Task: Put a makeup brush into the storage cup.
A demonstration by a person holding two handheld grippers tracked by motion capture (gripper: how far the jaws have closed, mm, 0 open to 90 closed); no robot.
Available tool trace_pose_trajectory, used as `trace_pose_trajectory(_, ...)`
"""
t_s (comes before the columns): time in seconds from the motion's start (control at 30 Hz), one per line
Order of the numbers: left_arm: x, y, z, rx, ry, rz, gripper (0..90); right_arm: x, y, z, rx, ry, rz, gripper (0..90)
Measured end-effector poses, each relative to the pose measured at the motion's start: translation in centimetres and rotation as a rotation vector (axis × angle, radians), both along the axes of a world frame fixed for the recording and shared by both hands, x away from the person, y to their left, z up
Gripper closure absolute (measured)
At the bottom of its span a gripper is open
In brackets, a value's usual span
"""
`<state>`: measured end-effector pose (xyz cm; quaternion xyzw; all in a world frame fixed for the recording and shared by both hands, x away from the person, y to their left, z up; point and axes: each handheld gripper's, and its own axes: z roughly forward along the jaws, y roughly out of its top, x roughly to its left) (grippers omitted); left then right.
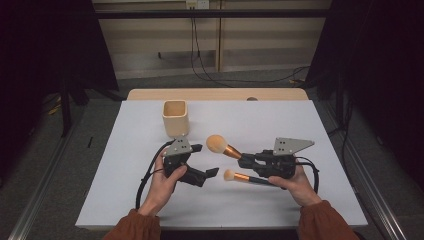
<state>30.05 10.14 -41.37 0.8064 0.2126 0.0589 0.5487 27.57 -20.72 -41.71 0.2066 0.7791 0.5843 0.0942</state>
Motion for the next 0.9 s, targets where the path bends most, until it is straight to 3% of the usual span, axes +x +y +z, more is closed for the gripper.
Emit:
trace_pose_trajectory(0.17, -0.2, -0.4, -0.2, -0.050, -0.003, -0.021, 4.1, -0.1, 0.0, -0.1, 0.033, -0.009, 0.010, 74.6)
trace_pose_trajectory(0.2, -0.3, -0.4, -0.3, -0.044, -0.009, -0.019, 4.0, -0.1, 0.0, -0.2, 0.041, -0.010, 0.011, 74.6)
trace_pose_trajectory(0.33, -0.2, -0.6, -0.7, -0.107, -0.001, -0.054, 4.3, -0.2, 0.0, -0.2, 0.051, -0.015, 0.019, 74.6)
trace_pose_trajectory(0.43, -0.2, -0.6, -0.7, -0.139, 0.013, -0.049, 4.2, -0.2, -0.1, -0.4, 0.054, -0.012, 0.020, 74.6)
trace_pose_trajectory(0.6, -0.4, -1.1, -1.0, -0.138, 0.008, -0.058, 4.1, -0.2, -0.3, -0.5, 0.062, -0.010, 0.021, 74.6)
trace_pose_trajectory(0.73, -0.6, -1.6, -1.0, -0.176, 0.018, -0.079, 4.1, -0.2, -0.3, -0.3, 0.074, -0.013, 0.023, 74.6)
trace_pose_trajectory(0.8, -0.8, -1.8, -0.9, -0.177, -0.008, -0.079, 6.9, -0.2, -0.4, -0.3, 0.080, -0.012, 0.024, 74.6)
trace_pose_trajectory(0.9, -0.8, -2.1, -0.9, -0.181, -0.016, -0.079, 6.0, -0.3, -0.4, -0.3, 0.087, -0.016, 0.031, 74.6)
